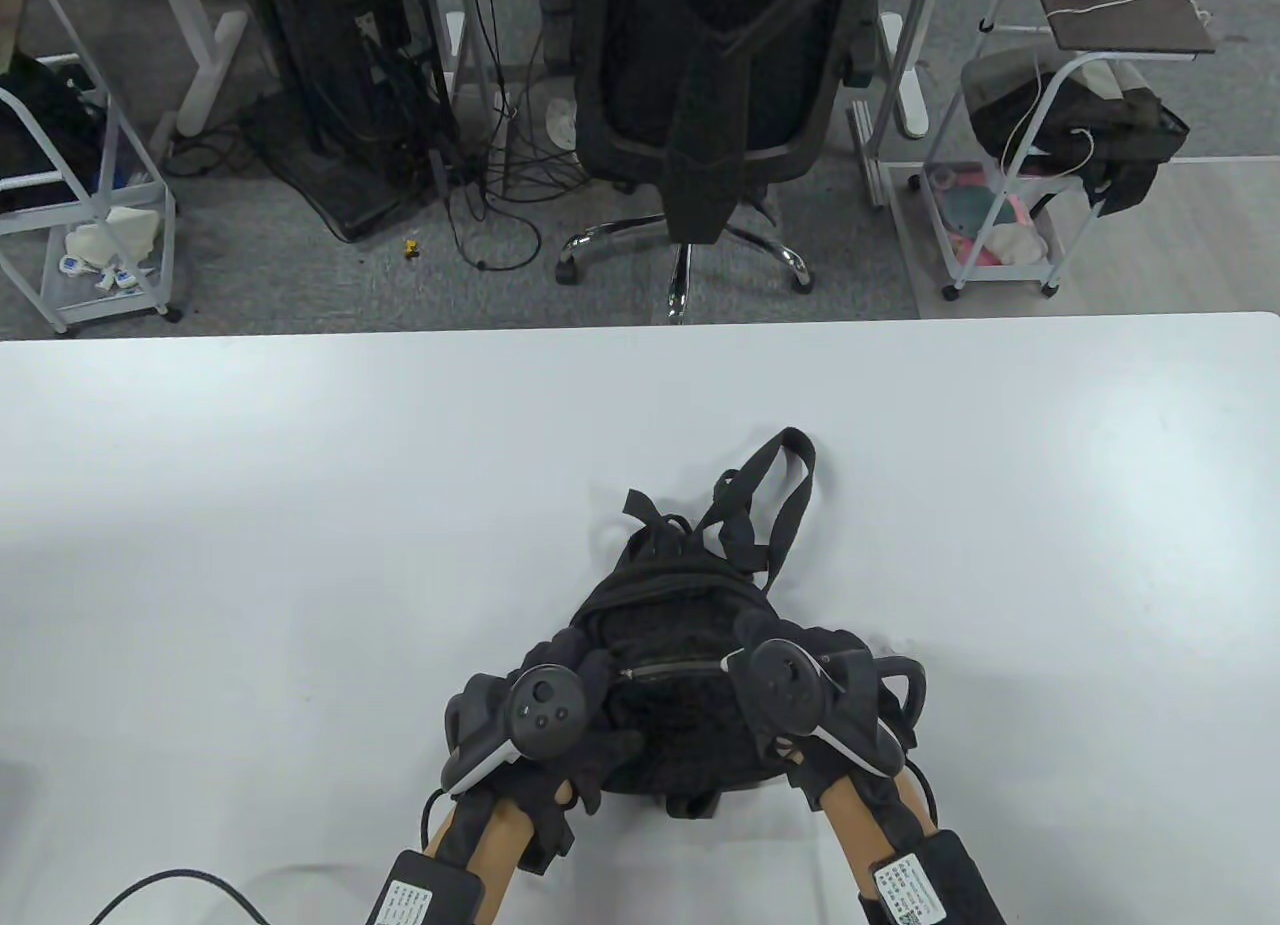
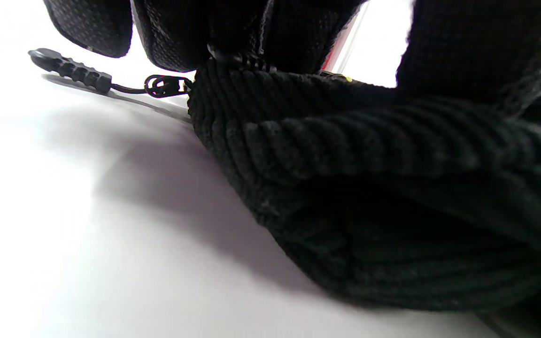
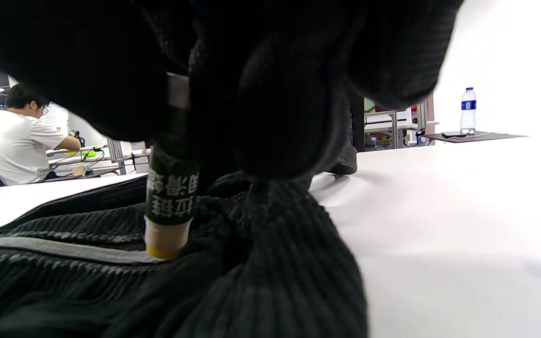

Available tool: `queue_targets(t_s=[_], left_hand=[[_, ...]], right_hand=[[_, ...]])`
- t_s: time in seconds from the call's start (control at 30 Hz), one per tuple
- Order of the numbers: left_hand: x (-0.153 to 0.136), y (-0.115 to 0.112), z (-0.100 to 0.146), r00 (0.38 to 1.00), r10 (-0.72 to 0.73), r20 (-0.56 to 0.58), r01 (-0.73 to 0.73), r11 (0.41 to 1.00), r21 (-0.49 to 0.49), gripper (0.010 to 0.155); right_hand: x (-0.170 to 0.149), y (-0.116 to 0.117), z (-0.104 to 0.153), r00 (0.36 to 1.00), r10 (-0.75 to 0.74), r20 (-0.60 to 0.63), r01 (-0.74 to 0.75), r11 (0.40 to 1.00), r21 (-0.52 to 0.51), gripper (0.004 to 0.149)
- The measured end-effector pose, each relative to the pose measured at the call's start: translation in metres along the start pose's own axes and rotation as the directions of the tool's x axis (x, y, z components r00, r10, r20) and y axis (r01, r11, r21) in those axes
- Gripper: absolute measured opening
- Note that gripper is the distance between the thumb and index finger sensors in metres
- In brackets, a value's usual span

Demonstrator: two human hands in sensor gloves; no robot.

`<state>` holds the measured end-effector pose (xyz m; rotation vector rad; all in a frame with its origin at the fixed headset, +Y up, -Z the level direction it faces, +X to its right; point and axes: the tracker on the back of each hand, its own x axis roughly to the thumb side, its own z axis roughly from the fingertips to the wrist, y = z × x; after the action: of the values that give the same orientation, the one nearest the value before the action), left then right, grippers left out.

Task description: Apply lubricant on backpack

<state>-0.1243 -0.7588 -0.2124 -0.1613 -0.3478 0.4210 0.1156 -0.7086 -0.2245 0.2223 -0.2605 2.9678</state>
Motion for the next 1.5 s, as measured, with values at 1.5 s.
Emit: queue_targets(t_s=[1.5], left_hand=[[0.0,-0.001,-0.001,1.0,0.019,0.002,-0.019,0.999,-0.036,0.084]], right_hand=[[0.007,0.006,0.003,1.0,0.014,0.006,-0.014,1.0,-0.009,0.045]])
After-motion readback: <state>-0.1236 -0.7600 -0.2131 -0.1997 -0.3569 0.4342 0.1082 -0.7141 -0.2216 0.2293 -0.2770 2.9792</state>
